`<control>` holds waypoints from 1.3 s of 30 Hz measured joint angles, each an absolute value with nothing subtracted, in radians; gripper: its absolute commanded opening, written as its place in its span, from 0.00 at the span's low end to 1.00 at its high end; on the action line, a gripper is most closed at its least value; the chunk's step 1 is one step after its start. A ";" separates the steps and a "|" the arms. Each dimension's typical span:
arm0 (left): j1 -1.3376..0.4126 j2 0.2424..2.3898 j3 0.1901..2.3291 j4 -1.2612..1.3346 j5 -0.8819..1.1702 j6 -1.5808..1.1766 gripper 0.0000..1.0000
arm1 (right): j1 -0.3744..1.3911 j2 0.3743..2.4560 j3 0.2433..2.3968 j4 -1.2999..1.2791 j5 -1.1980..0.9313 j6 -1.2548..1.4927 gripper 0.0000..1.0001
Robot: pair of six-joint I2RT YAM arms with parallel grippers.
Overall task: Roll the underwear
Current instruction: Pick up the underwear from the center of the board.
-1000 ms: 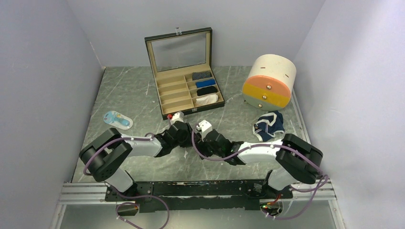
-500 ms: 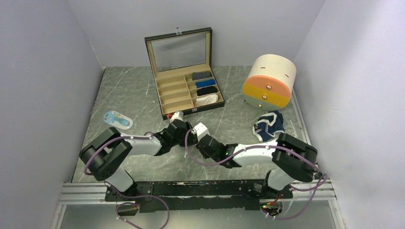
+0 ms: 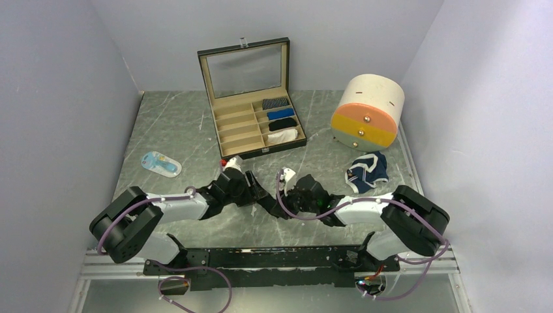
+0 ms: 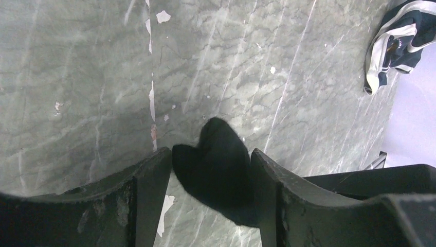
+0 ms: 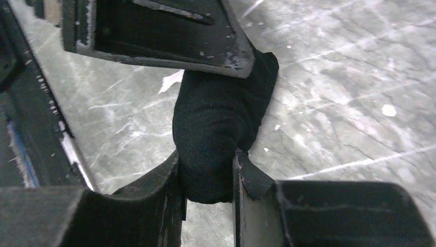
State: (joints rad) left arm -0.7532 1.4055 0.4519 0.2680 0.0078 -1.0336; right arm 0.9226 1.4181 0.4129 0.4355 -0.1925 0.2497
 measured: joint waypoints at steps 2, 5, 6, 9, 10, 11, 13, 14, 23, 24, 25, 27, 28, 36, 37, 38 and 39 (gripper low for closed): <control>-0.752 1.406 0.453 0.268 0.013 -1.032 0.68 | 0.903 1.430 0.413 0.450 -0.263 0.246 0.13; -0.750 1.406 0.453 0.271 0.026 -1.032 0.66 | 0.891 1.453 0.414 0.468 -0.329 0.239 0.15; -0.749 1.407 0.453 0.272 0.030 -1.034 0.64 | 0.889 1.461 0.416 0.474 -0.342 0.235 0.15; -0.746 1.419 0.450 0.286 0.054 -1.047 0.49 | 0.889 1.480 0.425 0.487 -0.366 0.229 0.18; -0.746 1.424 0.448 0.289 0.060 -1.056 0.43 | 0.889 1.483 0.426 0.490 -0.369 0.228 0.21; -0.746 1.429 0.445 0.291 0.066 -1.063 0.36 | 0.889 1.483 0.426 0.490 -0.369 0.226 0.23; -0.744 1.435 0.436 0.292 0.068 -1.071 0.33 | 0.889 1.483 0.426 0.490 -0.369 0.222 0.23; -0.744 1.438 0.432 0.294 0.071 -1.077 0.36 | 0.889 1.483 0.426 0.489 -0.368 0.218 0.23; -0.713 1.356 0.458 0.166 0.072 -1.042 0.68 | 0.894 1.467 0.427 0.466 -0.358 0.183 0.10; -0.698 1.331 0.458 0.129 0.066 -1.021 0.68 | 0.894 1.466 0.427 0.465 -0.359 0.180 0.09; -0.680 1.296 0.458 0.076 0.055 -0.986 0.67 | 0.894 1.466 0.427 0.465 -0.361 0.175 0.08; -0.655 1.217 0.452 -0.012 0.033 -0.915 0.65 | 0.893 1.466 0.427 0.464 -0.370 0.162 0.07; -0.651 1.179 0.450 -0.044 0.028 -0.886 0.64 | 0.893 1.466 0.427 0.464 -0.375 0.156 0.06; -0.651 0.762 0.423 -0.115 0.060 -0.588 0.71 | 0.857 1.456 0.427 0.447 -0.486 0.088 0.01; -0.652 0.732 0.422 -0.107 0.079 -0.556 0.75 | 0.849 1.451 0.428 0.441 -0.502 0.078 0.01; -0.653 0.715 0.422 -0.094 0.101 -0.530 0.76 | 0.839 1.444 0.432 0.429 -0.522 0.064 0.01; -0.656 0.708 0.423 -0.077 0.126 -0.506 0.76 | 0.828 1.437 0.438 0.414 -0.545 0.046 0.01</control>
